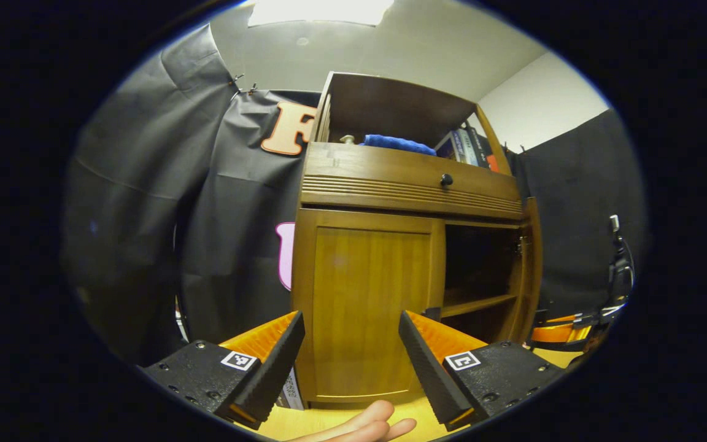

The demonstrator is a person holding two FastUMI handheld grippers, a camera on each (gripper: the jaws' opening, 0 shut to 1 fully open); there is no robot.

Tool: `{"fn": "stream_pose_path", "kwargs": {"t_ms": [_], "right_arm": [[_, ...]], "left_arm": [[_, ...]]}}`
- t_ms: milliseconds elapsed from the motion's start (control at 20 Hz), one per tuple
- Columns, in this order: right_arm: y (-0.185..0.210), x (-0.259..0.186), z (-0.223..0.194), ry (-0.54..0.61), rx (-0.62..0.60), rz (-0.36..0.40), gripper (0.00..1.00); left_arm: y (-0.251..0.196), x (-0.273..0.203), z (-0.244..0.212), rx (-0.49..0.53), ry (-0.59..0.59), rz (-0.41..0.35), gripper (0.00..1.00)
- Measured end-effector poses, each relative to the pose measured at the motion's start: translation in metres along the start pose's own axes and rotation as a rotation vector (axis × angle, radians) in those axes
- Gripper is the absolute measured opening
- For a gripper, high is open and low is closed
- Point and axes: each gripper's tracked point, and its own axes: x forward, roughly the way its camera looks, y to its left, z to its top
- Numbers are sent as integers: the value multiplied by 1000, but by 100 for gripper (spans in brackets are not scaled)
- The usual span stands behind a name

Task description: Open the right door of the double-door shoe cabinet with the right hand, and open the left door with the left hand.

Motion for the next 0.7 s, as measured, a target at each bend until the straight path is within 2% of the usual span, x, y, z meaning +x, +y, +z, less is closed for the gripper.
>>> {"fn": "stream_pose_path", "kwargs": {"t_ms": [450, 700], "right_arm": [[-41, -44, 1, -14, -66, -131, 24], [-71, -66, 0, -34, -46, -199, 24]], "left_arm": [[-4, -1, 1, -14, 0, -37, 92], [-6, -2, -1, -17, 10, -53, 92]]}}
